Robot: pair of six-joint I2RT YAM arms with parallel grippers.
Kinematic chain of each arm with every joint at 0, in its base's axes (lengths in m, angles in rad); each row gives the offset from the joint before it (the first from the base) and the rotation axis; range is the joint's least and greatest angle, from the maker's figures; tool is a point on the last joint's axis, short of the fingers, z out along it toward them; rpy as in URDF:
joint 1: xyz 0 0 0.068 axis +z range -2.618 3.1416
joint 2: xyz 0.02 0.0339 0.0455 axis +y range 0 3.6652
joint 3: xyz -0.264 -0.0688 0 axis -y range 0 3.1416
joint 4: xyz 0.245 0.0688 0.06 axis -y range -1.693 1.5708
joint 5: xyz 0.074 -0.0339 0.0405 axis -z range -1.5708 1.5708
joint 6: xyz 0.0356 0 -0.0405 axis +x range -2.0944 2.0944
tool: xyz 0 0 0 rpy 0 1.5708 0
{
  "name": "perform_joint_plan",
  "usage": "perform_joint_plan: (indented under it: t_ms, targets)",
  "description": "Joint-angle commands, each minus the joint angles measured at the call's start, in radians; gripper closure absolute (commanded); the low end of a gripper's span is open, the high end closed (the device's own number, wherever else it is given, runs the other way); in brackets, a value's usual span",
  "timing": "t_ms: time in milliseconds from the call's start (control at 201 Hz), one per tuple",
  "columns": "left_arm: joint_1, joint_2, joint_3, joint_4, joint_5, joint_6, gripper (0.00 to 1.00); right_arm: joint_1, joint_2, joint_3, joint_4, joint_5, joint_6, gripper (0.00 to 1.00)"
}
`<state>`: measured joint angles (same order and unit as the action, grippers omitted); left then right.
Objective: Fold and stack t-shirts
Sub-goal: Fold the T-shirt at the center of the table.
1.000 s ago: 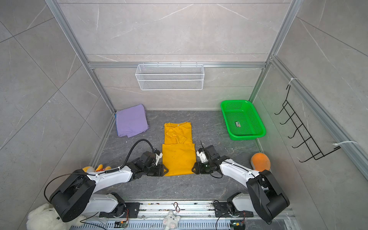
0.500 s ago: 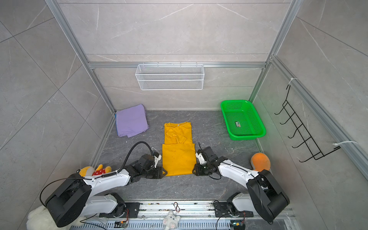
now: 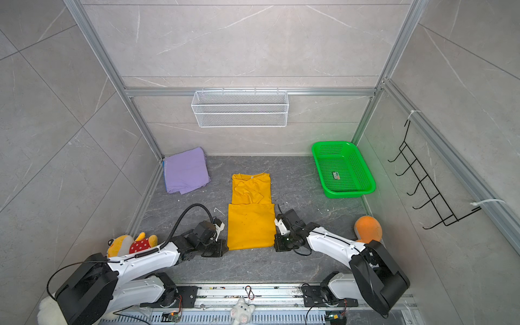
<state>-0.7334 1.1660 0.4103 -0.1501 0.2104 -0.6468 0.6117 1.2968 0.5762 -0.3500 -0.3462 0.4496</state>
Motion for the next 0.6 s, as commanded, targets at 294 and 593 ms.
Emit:
perform_joint_plan:
  t_ms: [294,593]
  targets:
    - [-0.139,-0.353,-0.012,-0.221,-0.129,-0.113,1.00,0.252,-0.303,0.017,-0.237,0.106,0.141,1.00]
    - [-0.418,-0.497,0.048,-0.280,-0.420,-0.123,1.00,0.487,-0.332,0.104,-0.252,0.239,0.224,1.00]
